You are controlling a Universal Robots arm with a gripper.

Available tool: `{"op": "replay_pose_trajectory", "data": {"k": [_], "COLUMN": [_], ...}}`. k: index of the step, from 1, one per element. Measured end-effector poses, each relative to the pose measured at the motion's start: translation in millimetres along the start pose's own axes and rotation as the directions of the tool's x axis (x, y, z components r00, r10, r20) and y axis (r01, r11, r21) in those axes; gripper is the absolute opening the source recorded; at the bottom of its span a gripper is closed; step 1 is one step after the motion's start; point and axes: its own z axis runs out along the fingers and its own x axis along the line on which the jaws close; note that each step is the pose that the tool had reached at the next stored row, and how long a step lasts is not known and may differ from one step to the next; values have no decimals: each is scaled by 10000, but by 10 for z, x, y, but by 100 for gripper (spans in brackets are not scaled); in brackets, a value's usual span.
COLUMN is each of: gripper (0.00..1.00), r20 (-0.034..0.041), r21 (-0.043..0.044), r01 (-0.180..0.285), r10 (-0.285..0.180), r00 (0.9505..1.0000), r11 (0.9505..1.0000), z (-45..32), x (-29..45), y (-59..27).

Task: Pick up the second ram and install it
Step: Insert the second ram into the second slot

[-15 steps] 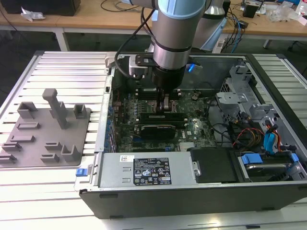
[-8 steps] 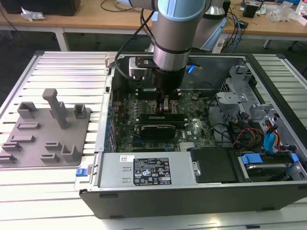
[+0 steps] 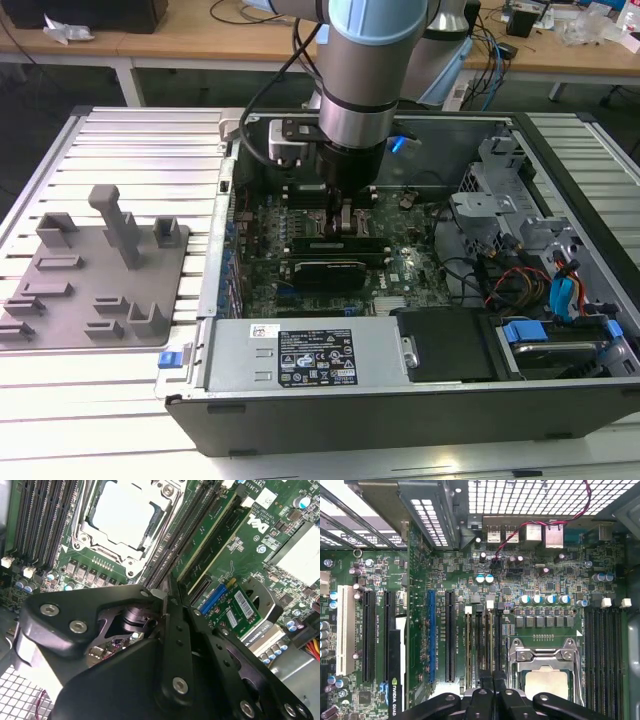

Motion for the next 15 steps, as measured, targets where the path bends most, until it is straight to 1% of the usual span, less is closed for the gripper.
{"op": "replay_pose_trajectory", "data": {"k": [15], "gripper": [9], "r20": [7], "r21": [-1], "r01": [0], "r10": [0], "r00": [10000], "r11": [10000], "z": [23], "x": [-2], "y": [0]}}
